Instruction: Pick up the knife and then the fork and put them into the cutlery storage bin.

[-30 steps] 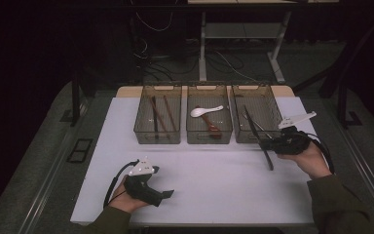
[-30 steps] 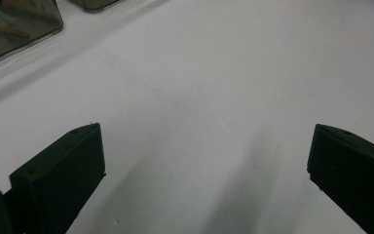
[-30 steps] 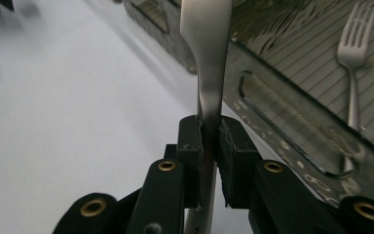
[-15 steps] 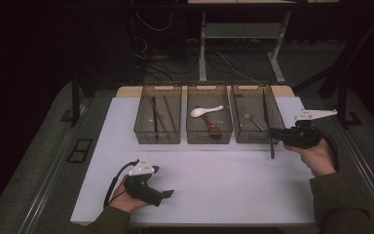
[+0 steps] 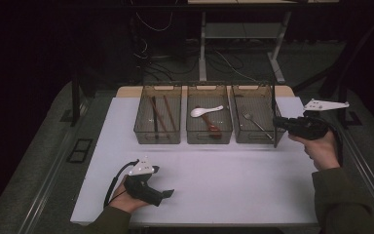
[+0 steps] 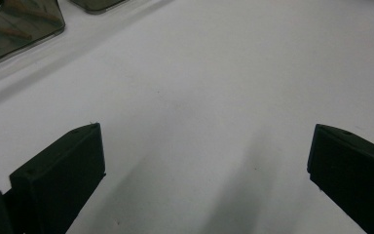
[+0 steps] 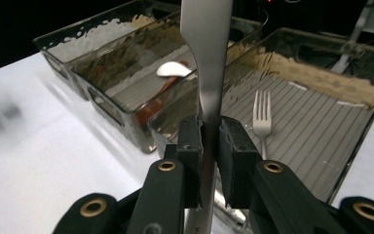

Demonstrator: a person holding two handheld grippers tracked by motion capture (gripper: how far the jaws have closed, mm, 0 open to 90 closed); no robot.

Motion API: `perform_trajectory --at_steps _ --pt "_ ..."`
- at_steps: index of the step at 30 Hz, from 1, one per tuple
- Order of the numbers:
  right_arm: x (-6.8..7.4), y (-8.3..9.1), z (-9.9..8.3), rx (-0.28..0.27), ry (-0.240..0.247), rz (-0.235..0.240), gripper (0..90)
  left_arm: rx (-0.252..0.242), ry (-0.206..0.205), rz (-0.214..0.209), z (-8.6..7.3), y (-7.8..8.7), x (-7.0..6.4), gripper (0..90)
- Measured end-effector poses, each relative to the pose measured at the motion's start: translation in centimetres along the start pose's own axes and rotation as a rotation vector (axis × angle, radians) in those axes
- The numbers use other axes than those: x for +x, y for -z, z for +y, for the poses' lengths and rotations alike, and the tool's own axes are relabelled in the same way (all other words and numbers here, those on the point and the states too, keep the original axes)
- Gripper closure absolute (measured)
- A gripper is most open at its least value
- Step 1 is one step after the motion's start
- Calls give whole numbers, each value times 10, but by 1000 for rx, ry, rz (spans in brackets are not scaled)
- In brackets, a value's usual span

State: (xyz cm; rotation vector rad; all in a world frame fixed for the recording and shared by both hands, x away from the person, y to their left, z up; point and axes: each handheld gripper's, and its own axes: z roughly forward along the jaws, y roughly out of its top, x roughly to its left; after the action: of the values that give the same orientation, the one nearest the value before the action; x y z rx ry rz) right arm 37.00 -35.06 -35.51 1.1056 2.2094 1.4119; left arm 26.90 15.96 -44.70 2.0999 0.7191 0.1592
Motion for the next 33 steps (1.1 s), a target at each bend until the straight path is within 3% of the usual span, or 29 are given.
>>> perform_trajectory --at_steps 8,17,25,33 --pt "-7 2 23 -31 2 -41 800 -6 2 0 1 0 -1 0" --pt "-19 -13 49 -32 18 -92 800 -6 3 -1 0 0 -1 0" --pt "-33 -32 41 30 1 -149 799 -5 4 0 0 0 -1 0" --pt "-44 -50 25 128 -23 -163 799 -6 2 -2 0 0 -1 0"
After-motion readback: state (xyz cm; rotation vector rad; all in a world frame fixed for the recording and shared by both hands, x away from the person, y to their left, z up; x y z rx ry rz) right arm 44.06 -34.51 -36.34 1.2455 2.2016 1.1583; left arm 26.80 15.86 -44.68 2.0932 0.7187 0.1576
